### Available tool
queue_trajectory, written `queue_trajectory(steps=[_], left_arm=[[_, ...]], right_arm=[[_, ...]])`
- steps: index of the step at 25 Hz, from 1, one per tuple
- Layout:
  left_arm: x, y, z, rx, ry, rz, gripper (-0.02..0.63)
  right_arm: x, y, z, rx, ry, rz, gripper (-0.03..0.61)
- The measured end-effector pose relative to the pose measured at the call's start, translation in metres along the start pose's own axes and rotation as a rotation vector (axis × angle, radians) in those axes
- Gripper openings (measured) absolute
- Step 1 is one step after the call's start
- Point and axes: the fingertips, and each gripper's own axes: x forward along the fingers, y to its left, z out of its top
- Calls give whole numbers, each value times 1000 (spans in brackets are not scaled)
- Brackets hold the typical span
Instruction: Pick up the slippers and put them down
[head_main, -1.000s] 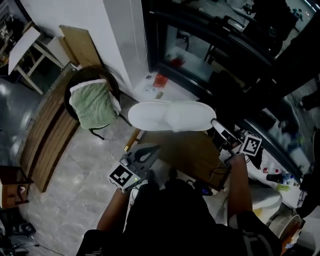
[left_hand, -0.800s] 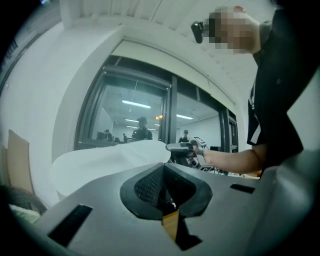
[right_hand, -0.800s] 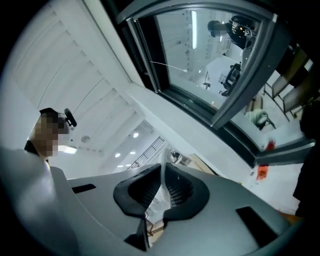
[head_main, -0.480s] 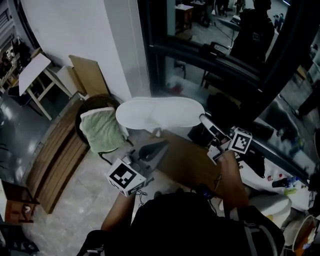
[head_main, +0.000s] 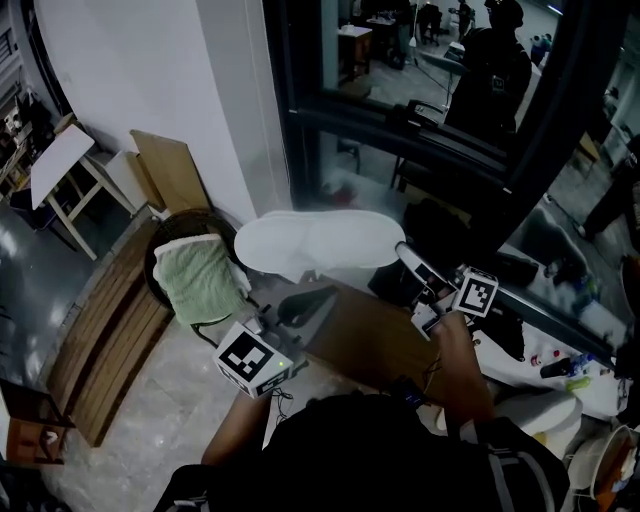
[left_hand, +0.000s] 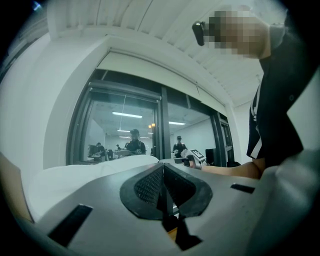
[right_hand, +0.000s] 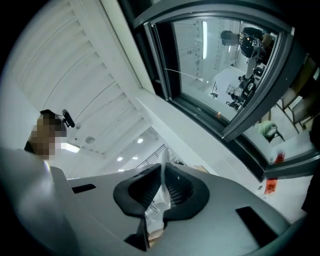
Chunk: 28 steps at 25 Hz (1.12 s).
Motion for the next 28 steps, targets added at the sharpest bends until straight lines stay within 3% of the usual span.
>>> queue_trajectory(steps=[9,14,19,23,28], left_arm=[[11,9,-31,-79,35,-19,14],[18,11,-68,-186,87,16,14],[25,-1,-150,-336,170,11,14],[30,5,-224,-416,193,24,14],[28,-9,-314,-522,247,44,14]], right_arm=[[-14,-27,-7,27,3,-78,41],[-35,-65,-27,118,21,-131,41],[-66,-121,-80,221,95,-212,43],[-76,-179,-117,275,130,-220,42],[-98,-231,-181,330,250,-267,43]])
